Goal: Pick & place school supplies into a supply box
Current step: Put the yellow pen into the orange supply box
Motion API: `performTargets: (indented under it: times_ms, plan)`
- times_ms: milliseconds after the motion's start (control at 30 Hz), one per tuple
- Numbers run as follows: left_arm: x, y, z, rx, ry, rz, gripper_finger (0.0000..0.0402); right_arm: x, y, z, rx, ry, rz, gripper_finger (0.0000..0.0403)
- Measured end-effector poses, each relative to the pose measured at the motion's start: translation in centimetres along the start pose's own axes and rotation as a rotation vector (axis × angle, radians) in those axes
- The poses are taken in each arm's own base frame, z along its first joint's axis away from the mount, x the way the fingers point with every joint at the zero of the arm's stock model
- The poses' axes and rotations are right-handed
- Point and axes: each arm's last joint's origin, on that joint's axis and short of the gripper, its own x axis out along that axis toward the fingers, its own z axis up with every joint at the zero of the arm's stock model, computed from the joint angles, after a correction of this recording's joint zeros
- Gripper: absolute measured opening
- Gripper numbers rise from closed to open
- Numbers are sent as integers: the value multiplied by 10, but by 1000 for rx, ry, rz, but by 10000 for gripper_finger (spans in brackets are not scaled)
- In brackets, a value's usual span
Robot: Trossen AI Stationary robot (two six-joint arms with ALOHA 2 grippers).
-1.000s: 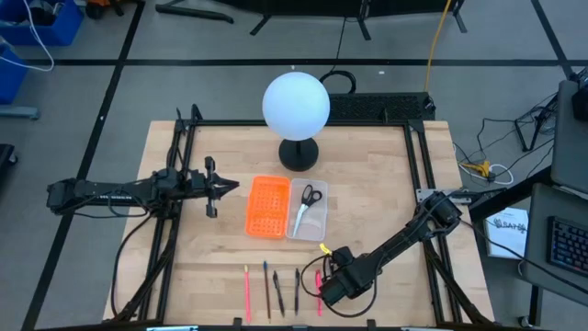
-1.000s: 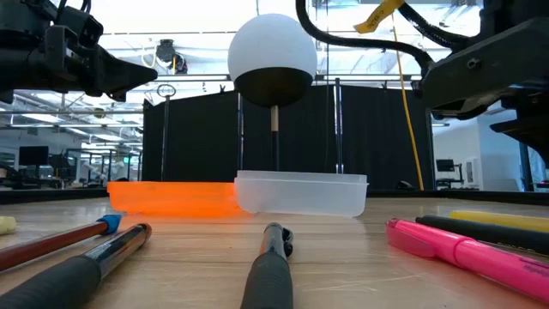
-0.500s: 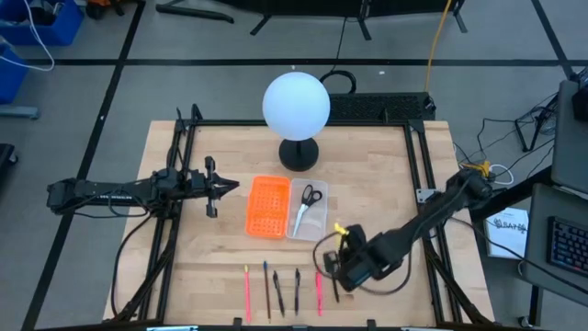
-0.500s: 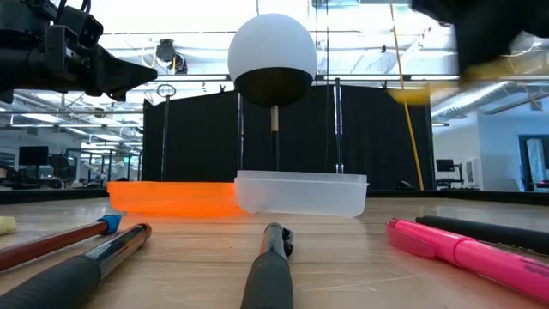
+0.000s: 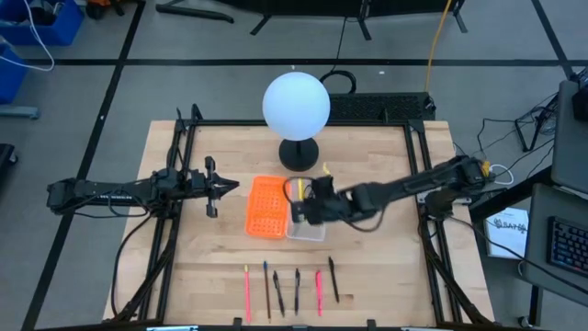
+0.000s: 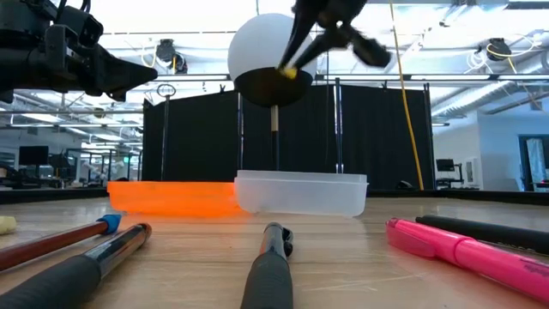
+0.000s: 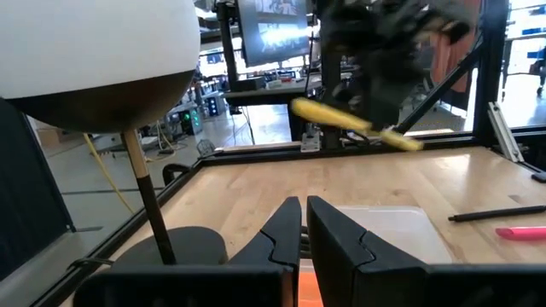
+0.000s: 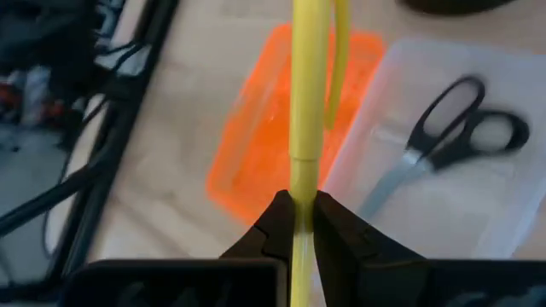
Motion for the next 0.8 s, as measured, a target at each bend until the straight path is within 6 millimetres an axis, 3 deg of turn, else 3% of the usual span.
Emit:
performTargets:
  times_ms: [133,400,800]
  plan:
    - [0,0,0,1,2,-1,33,26,-8,13,7,64,-59,19]
    - [0,0,-1,2,7,-1,33,78,-25,13,59,159,-174,19]
    - [0,0,-1,3,7,-1,33,111,-41,8,32,217,-261,19]
